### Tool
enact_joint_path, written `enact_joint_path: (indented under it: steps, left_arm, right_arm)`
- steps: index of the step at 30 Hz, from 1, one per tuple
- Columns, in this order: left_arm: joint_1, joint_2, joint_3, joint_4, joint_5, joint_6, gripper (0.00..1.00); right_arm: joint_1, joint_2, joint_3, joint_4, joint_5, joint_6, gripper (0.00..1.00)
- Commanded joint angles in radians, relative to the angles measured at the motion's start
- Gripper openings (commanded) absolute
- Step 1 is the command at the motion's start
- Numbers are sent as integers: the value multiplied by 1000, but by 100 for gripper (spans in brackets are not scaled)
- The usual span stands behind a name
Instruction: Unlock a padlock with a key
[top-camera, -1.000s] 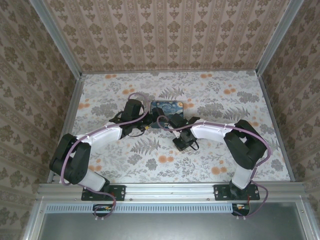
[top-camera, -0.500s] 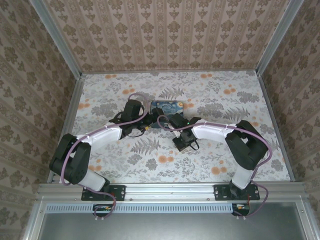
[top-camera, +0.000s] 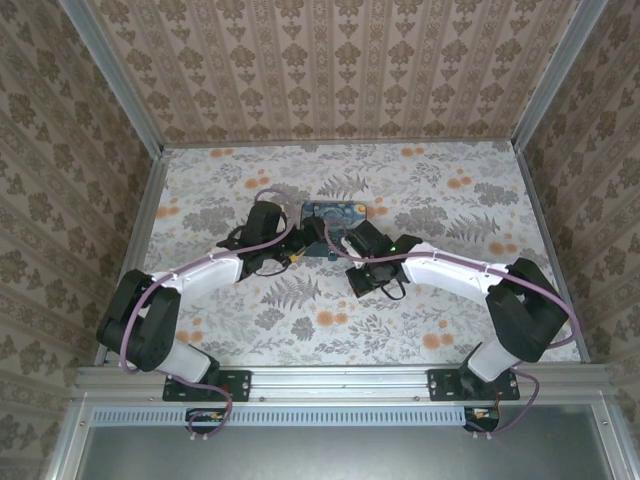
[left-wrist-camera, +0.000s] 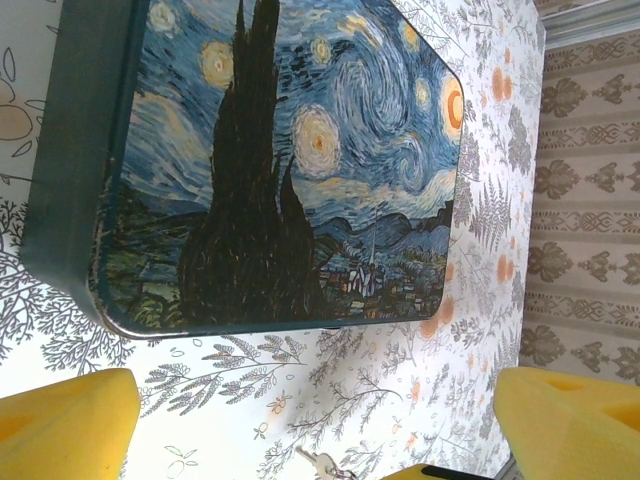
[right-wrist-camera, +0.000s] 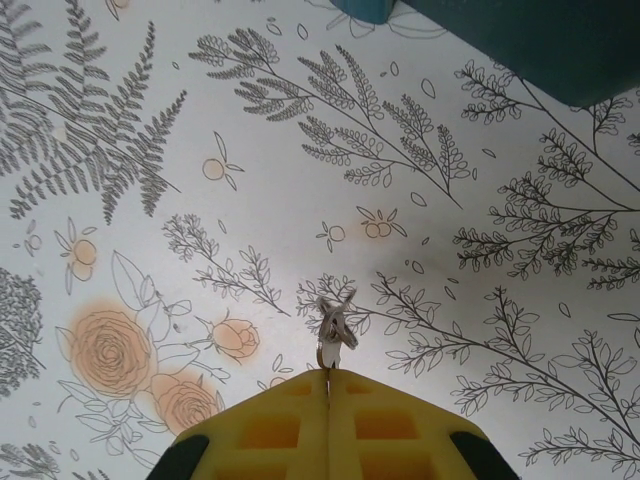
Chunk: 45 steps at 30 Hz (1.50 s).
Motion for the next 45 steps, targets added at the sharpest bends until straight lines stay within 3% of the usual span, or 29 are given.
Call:
enact_joint_path:
  steps: [1, 14, 28, 39, 45]
  left_arm:
    - [-6, -26, -16, 38, 18, -44, 100]
    - [-42, -44, -24, 171, 45, -301, 99]
    - [-83, 16, -96, 572, 19, -705, 83]
    - [-118, 93, -96, 758, -27, -830, 82]
    - [-124, 102, -101, 803, -48, -847, 71]
  right_arm:
    - [-2, -41, 0, -6, -33, 30, 0]
    - [-39, -149, 125, 6, -93, 118, 0]
    - [-61, -156, 256, 115, -137, 216, 0]
    - [-60, -127, 245, 189, -176, 264, 0]
    - [-62, -132, 206, 197, -153, 256, 0]
